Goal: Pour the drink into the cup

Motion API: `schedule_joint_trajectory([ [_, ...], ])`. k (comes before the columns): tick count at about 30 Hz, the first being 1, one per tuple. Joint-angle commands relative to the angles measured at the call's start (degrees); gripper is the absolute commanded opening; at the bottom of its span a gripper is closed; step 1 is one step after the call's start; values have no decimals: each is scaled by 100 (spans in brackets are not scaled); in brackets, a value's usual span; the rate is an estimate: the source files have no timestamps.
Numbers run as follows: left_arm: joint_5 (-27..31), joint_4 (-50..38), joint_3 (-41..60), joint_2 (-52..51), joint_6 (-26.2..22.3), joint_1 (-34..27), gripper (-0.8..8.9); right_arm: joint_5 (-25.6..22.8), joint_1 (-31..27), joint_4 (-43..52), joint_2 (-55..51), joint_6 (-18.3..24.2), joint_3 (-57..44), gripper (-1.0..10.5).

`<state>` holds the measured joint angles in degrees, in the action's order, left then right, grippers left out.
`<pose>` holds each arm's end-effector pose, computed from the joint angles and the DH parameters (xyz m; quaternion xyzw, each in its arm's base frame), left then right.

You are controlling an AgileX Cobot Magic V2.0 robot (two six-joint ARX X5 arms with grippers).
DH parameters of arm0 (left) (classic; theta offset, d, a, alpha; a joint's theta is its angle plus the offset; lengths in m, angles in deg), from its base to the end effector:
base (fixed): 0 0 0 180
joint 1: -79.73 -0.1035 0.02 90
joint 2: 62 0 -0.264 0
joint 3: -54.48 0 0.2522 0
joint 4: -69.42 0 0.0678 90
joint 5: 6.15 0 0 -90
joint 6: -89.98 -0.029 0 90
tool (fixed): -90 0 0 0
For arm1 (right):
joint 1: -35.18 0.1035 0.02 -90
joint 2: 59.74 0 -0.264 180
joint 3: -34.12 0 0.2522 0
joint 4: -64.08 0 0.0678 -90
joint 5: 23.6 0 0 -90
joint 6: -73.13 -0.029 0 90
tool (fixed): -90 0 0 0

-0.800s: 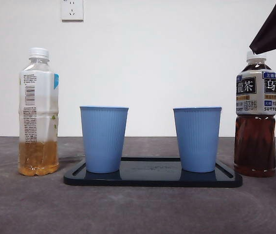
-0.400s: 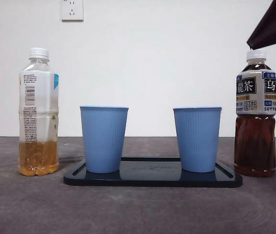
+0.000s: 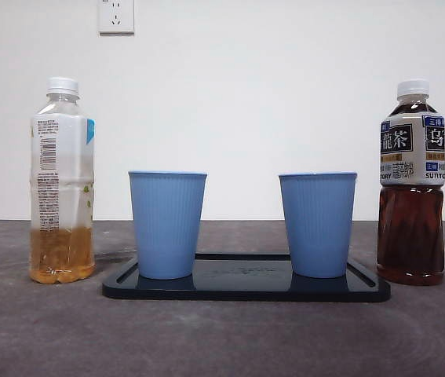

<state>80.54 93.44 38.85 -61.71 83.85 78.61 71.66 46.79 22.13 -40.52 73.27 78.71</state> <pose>0.0949 0.0002 0.1570 0.0504 0.0745 -0.0231 0.9957 0.0888 0.0210 0.2709 -0.0092 0.1438 0.1453 0.9788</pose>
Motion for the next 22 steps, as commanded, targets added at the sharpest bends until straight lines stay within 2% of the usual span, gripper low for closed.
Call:
schedule_joint_trajectory([
  [1, -9, 37, 118, -11, -31, -15, 8, -280, -444, 409, -389, 227, -297, 11],
  [6, -9, 37, 118, -11, -31, -15, 8, -273, -1003, 1392, -1058, 354, -1187, 11],
  [12, -9, 37, 118, -11, -31, -15, 8, -280, -1182, 2275, -1561, 352, -2138, 11],
  [22, -9, 37, 118, -11, -31, -15, 8, -280, -1182, 2520, -1902, 350, -2881, 11],
])
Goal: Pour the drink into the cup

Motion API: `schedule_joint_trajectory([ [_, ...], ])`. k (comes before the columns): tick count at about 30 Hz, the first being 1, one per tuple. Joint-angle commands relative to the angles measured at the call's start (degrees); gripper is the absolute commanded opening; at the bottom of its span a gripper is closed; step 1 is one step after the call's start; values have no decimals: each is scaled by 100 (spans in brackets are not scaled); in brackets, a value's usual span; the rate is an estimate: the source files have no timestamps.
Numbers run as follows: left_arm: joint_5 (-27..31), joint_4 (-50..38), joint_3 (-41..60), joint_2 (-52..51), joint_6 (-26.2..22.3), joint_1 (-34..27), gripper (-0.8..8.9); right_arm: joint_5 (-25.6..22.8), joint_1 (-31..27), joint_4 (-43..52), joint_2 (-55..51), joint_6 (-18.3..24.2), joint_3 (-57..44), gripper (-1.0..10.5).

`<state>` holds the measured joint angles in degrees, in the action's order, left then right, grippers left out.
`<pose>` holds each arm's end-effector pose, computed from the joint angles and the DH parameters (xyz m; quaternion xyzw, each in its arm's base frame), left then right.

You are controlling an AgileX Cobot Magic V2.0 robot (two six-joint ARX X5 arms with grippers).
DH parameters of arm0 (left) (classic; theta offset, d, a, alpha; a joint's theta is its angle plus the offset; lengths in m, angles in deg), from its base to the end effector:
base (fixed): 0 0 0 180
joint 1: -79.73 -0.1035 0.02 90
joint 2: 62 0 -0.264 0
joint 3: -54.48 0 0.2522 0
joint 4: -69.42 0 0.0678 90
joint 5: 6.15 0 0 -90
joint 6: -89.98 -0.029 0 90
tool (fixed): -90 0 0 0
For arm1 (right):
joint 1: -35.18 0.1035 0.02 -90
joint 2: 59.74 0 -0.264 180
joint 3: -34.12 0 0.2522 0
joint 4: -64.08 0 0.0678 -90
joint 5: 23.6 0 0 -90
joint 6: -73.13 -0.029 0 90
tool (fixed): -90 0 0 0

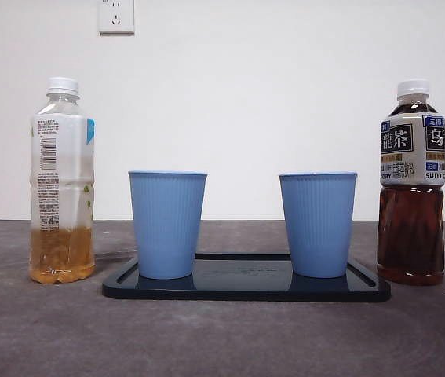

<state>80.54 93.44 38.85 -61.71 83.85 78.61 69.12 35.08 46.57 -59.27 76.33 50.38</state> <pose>0.0949 0.0002 0.1570 0.0504 0.0745 -0.0231 0.9957 0.0954 0.0012 0.1714 -0.0275 0.0144 0.0233 0.9992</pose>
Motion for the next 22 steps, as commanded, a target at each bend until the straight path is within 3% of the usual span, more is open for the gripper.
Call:
schedule_joint_trajectory([
  [1, -9, 37, 118, -11, -31, -15, 8, -24, -11, 72, -26, 46, -74, 11],
  [14, -9, 37, 118, -11, -31, -15, 8, -33, -11, -708, -26, 50, -184, 10],
  [22, -9, 37, 118, -11, -28, -15, 8, -127, -9, -686, -26, 48, -181, 11],
])
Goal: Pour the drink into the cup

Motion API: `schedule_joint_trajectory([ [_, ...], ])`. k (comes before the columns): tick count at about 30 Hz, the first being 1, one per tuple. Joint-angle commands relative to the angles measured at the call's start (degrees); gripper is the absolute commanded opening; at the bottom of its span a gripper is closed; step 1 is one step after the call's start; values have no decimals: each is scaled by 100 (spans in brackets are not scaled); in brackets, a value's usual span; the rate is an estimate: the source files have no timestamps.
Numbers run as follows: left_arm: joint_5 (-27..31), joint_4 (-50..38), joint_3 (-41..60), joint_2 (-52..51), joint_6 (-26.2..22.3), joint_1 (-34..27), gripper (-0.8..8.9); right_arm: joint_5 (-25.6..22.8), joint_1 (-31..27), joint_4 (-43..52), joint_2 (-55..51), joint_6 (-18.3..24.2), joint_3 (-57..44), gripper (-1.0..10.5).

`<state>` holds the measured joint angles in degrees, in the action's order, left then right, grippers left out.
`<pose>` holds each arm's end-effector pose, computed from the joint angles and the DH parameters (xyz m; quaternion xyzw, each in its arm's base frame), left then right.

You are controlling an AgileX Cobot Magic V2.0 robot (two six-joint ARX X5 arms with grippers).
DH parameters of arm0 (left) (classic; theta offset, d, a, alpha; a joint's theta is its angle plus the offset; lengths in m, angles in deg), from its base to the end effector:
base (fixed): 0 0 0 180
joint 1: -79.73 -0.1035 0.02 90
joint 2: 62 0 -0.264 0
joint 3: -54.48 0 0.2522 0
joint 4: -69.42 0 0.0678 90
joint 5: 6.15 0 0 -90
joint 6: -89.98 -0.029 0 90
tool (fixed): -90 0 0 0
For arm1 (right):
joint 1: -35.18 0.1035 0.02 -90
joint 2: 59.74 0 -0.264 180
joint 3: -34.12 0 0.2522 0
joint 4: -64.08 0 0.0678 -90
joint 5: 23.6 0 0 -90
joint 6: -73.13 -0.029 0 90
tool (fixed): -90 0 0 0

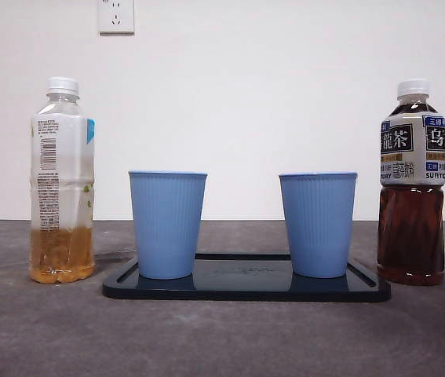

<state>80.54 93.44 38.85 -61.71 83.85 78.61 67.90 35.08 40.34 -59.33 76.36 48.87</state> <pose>0.0949 0.0002 0.1570 0.0504 0.0745 -0.0231 0.9957 0.0958 0.0006 0.1520 -0.0269 0.0816 0.0145 0.9962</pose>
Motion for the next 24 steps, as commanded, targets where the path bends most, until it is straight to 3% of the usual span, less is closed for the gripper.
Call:
schedule_joint_trajectory([
  [1, -9, 37, 118, -11, -31, -15, 8, -4, -9, -37, -20, 46, -31, 10],
  [24, -9, 37, 118, -11, -31, -15, 8, -7, -9, 101, -20, 46, -28, 11],
])
